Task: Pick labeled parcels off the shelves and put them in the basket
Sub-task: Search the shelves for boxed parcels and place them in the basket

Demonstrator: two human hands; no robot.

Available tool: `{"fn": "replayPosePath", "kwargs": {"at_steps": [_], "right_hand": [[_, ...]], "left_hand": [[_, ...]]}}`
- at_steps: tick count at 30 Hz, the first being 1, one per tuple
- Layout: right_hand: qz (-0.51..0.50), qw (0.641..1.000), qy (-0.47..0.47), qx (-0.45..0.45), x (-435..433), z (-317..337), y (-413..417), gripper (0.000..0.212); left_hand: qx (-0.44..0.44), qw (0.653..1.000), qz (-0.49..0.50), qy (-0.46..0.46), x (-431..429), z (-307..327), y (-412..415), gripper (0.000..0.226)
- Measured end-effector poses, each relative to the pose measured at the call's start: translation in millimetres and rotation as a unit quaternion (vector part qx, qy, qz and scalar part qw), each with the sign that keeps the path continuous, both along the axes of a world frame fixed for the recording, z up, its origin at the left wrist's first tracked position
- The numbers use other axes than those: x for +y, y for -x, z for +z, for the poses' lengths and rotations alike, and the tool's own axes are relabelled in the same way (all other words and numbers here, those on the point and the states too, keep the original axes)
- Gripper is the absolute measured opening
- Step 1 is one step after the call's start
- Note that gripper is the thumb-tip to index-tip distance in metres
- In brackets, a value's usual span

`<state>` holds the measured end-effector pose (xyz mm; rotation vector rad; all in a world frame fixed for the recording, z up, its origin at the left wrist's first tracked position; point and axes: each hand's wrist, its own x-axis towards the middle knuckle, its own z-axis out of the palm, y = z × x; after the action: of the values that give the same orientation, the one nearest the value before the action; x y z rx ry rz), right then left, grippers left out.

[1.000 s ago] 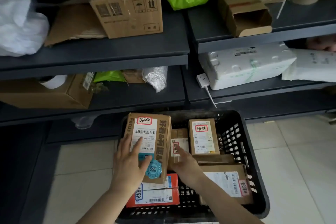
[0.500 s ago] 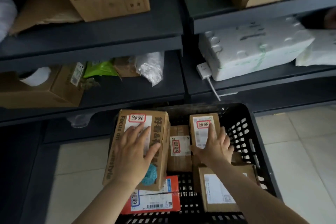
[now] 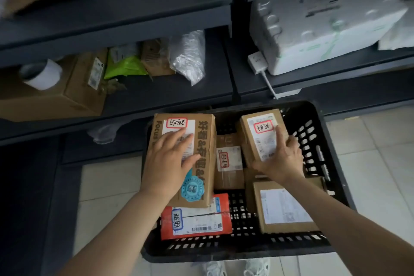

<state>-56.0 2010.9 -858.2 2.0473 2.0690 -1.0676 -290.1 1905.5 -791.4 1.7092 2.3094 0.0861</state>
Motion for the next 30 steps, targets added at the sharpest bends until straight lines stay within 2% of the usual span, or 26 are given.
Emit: {"fn": "replayPosePath", "kwargs": {"at_steps": [5,9,11,15,18,20,22,25,28,30], "right_hand": [[0.137,0.990,0.014,0.033,-16.9,56.7,-52.0,0.125],[0.308,0.951,-0.005,-0.033,-44.5,82.6,-70.6,0.121],[0.356,0.933,-0.006,-0.058,-55.8,89.2,-68.7,0.122],[0.434,0.895,0.002,-0.103,-65.6,93.8,-60.3,0.124],[0.495,0.856,-0.022,-0.148,-65.8,91.4,-57.2,0.115],[0.508,0.842,-0.020,-0.180,-66.9,87.1,-63.0,0.109],[0.497,0.843,-0.008,-0.206,-68.0,80.4,-72.8,0.105],[0.469,0.863,0.012,-0.188,-66.7,78.4,-76.6,0.108],[0.371,0.921,0.059,-0.099,-62.1,93.2,-53.1,0.106],[0.279,0.959,0.054,-0.016,-55.1,101.4,-29.4,0.097]], "left_hand": [[-0.007,0.999,0.000,0.036,4.5,9.4,-5.3,0.059],[-0.040,0.998,0.037,0.038,3.0,22.3,-10.1,0.055],[-0.035,0.997,0.060,0.033,-3.7,28.9,-6.9,0.054],[-0.030,0.991,0.121,0.056,-24.0,31.3,6.9,0.075],[-0.051,0.978,0.185,0.077,-36.8,21.7,17.8,0.090],[-0.076,0.969,0.220,0.083,-42.6,15.7,21.6,0.096],[-0.107,0.959,0.247,0.089,-46.4,13.1,20.5,0.099],[-0.160,0.936,0.304,0.081,-47.6,15.2,11.4,0.102],[-0.217,0.896,0.385,0.047,-46.4,15.0,2.0,0.103],[-0.223,0.888,0.399,0.046,-47.9,12.8,0.1,0.097]]}}
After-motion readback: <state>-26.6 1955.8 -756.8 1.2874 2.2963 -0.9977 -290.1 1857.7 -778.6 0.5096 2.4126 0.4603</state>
